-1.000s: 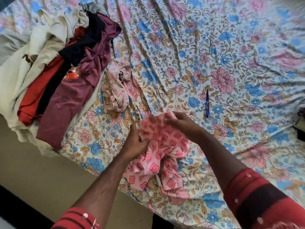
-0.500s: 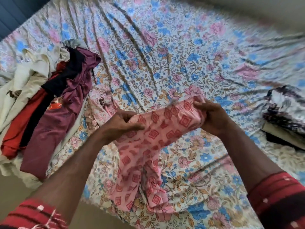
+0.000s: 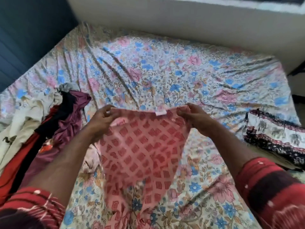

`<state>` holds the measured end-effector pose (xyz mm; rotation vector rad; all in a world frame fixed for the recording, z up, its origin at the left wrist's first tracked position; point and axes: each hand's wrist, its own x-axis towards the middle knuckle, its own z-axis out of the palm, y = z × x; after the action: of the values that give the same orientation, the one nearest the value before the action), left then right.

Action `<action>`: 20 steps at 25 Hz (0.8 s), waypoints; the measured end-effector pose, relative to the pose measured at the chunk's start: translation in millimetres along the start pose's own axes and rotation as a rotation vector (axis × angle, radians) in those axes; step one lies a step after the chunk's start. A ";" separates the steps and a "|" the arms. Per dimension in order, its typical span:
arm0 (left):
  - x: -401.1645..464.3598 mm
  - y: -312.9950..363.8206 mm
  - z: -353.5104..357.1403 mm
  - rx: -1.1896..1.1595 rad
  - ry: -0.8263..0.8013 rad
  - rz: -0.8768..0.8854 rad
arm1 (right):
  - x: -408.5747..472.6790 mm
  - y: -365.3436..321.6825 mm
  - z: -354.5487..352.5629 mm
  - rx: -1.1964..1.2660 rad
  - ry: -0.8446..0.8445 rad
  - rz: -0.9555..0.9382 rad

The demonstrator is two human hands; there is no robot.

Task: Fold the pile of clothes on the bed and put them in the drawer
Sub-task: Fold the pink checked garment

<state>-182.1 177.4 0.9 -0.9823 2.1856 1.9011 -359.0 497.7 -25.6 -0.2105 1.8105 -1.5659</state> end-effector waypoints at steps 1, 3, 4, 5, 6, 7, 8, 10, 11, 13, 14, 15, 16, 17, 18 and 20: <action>12.2 28.1 4.2 -0.004 0.138 0.122 | 12.1 -27.4 4.0 0.016 0.088 -0.102; 29.7 102.5 6.8 -0.027 0.292 0.403 | 27.7 -104.1 5.9 0.105 0.235 -0.326; 35.8 144.1 3.5 -0.026 0.344 0.539 | 30.0 -149.4 3.8 0.176 0.272 -0.431; 36.5 187.2 -1.5 -0.021 0.385 0.670 | 28.6 -194.1 -0.1 0.254 0.277 -0.533; 33.5 232.0 -8.0 -0.009 0.421 0.801 | 25.2 -238.2 -5.1 0.310 0.261 -0.626; 30.1 271.0 -14.4 0.008 0.458 0.901 | 19.2 -275.6 -9.8 0.349 0.234 -0.703; 26.8 300.9 -18.8 0.021 0.487 0.968 | 16.3 -302.0 -14.4 0.388 0.206 -0.774; 17.7 342.4 -24.5 0.039 0.529 1.026 | 6.1 -334.8 -23.8 0.458 0.160 -0.812; 9.8 352.8 -22.3 0.037 0.533 1.030 | 0.6 -338.5 -30.5 0.480 0.142 -0.796; -3.2 353.1 -15.9 0.056 0.518 1.039 | -18.3 -329.9 -35.9 0.542 0.070 -0.753; -7.1 344.2 -12.0 0.062 0.485 1.038 | -25.4 -318.7 -38.6 0.561 0.051 -0.721; -9.4 330.2 -6.8 0.059 0.439 1.029 | -31.8 -303.2 -42.6 0.571 0.060 -0.682; -8.7 309.5 -0.9 0.053 0.393 1.010 | -38.9 -282.7 -45.7 0.578 0.077 -0.638; -6.2 285.0 3.3 0.054 0.352 0.973 | -43.5 -259.1 -48.9 0.582 0.094 -0.600; -6.0 255.1 9.8 0.064 0.307 0.926 | -47.4 -230.8 -51.6 0.559 0.104 -0.565; -5.7 178.3 23.5 0.111 0.238 0.796 | -54.9 -160.3 -57.2 0.456 0.095 -0.486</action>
<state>-276.4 205.2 151.6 -0.3320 3.1128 1.9407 -405.8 533.8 143.2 -0.3831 1.4814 -2.3177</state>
